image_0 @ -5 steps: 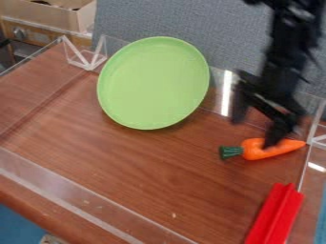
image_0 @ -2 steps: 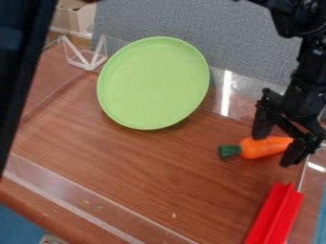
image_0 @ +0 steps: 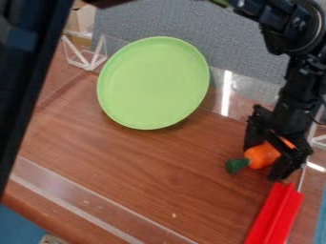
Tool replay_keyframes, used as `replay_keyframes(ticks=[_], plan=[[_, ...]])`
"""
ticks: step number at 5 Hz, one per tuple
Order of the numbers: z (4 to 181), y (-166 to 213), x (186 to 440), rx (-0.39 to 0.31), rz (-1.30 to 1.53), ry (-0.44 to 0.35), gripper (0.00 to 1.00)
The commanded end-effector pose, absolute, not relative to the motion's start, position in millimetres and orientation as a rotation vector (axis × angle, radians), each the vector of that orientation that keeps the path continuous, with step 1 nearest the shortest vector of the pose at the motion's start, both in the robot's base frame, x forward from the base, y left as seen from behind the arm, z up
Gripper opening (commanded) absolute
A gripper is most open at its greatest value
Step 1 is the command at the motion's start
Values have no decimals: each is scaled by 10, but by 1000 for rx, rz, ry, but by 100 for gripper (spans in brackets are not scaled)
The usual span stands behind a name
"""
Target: Put the carrot on the left side
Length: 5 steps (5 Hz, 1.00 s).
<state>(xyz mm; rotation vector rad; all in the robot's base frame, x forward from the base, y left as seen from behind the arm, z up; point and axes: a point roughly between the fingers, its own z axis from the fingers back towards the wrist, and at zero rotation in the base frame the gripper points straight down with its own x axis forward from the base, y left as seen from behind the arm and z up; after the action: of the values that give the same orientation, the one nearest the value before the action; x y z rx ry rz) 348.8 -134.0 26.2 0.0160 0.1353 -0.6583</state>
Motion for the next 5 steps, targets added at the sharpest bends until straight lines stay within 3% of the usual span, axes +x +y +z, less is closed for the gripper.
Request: replay_keyframes(ticks=[1,2,5], plan=[[408,-1164,3578,20,-736,75,0],[429,-1061,3574,24,-805,59,0],[502,-1484,3502,25,-897,7,0]])
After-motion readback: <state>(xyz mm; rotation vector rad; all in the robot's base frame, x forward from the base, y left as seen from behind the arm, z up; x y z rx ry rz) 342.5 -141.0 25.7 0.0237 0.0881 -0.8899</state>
